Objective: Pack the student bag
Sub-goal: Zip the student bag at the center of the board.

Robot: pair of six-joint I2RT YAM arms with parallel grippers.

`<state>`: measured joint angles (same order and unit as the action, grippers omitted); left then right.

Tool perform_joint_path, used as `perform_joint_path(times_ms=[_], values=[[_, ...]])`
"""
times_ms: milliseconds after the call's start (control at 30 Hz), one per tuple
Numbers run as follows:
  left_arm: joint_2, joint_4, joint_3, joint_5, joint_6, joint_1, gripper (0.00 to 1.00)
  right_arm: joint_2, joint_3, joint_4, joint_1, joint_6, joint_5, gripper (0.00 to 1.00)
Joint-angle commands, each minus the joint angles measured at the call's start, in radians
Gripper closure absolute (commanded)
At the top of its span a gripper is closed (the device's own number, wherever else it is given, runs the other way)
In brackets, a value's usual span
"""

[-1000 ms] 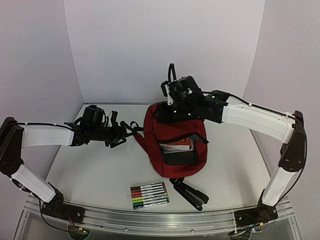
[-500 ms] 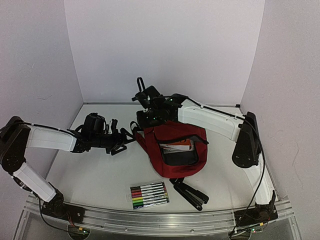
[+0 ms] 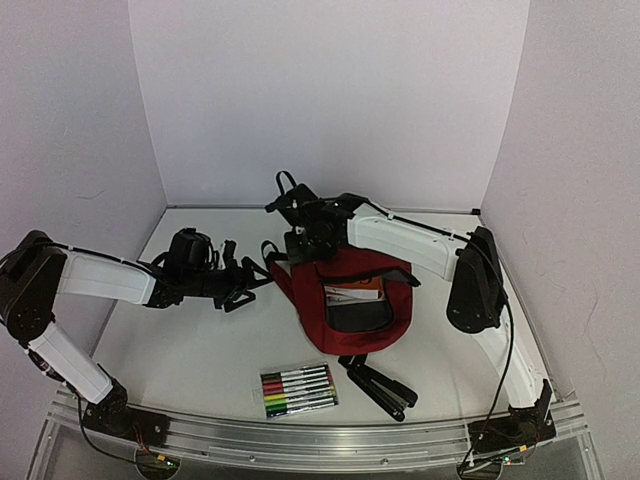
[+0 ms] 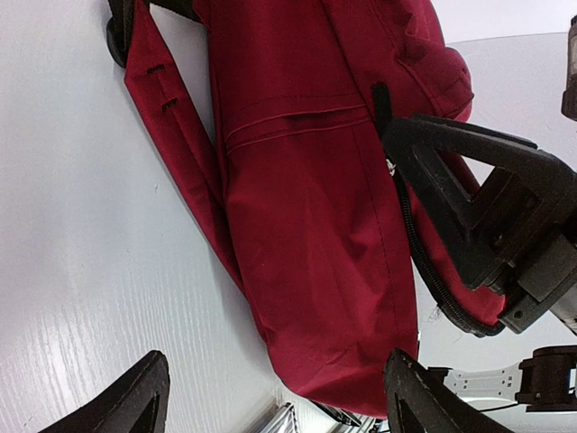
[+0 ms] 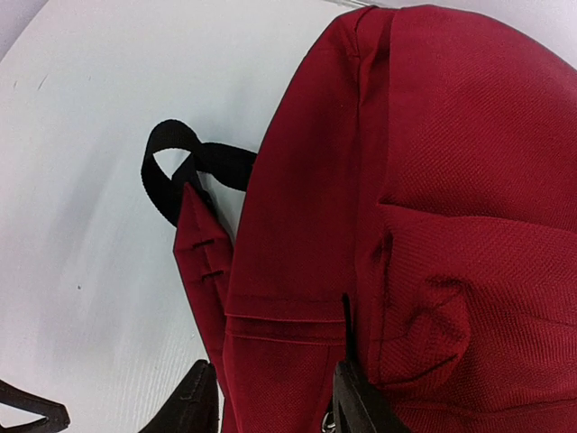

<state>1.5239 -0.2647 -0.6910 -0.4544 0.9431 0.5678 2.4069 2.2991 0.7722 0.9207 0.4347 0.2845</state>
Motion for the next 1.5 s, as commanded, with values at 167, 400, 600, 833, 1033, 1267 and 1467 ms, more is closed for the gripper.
perform_joint_path(times_ms=[167,400,600,833,1033,1267,1467], values=[[0.016,-0.052,0.008,-0.023,0.013,-0.002,0.19,0.043,0.021,0.060,-0.028,-0.002,0.199,0.57],[0.039,-0.076,0.008,-0.036,0.024,-0.002,0.19,0.049,0.018,0.078,-0.027,0.000,0.250,0.58],[0.063,-0.097,0.006,-0.053,0.034,-0.002,0.19,0.066,0.023,0.081,-0.028,-0.017,0.306,0.57],[0.069,-0.099,0.001,-0.058,0.039,-0.002,0.19,0.110,0.031,0.073,-0.031,-0.016,0.301,0.78],[0.074,-0.095,-0.001,-0.059,0.039,-0.002,0.19,0.053,-0.001,0.004,-0.031,-0.005,0.271,0.92],[0.083,-0.102,-0.007,-0.067,0.043,0.002,0.19,0.006,-0.030,-0.075,-0.042,-0.012,0.257,1.00],[0.089,-0.110,-0.009,-0.064,0.051,0.004,0.19,-0.081,-0.138,-0.162,-0.044,-0.005,0.170,1.00]])
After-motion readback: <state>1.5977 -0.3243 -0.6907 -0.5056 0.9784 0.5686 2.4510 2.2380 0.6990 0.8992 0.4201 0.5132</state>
